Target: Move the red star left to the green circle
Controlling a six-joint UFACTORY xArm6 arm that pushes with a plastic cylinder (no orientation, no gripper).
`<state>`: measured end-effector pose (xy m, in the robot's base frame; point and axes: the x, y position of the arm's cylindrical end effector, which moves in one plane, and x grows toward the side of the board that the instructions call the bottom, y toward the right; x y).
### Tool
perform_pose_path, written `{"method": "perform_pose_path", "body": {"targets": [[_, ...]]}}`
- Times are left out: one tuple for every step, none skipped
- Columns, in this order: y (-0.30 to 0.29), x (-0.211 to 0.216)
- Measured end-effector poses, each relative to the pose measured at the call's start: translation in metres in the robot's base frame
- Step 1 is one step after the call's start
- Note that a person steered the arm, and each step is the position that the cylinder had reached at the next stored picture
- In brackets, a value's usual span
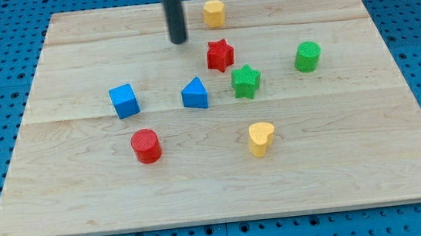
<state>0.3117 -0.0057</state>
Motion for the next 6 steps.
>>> {"method": "perform_pose_path", "body": {"targets": [[0.090,0.003],[0.149,0.027],[0.246,0.066],[0.273,0.107],[0.230,0.123],[0.183,0.075]]}}
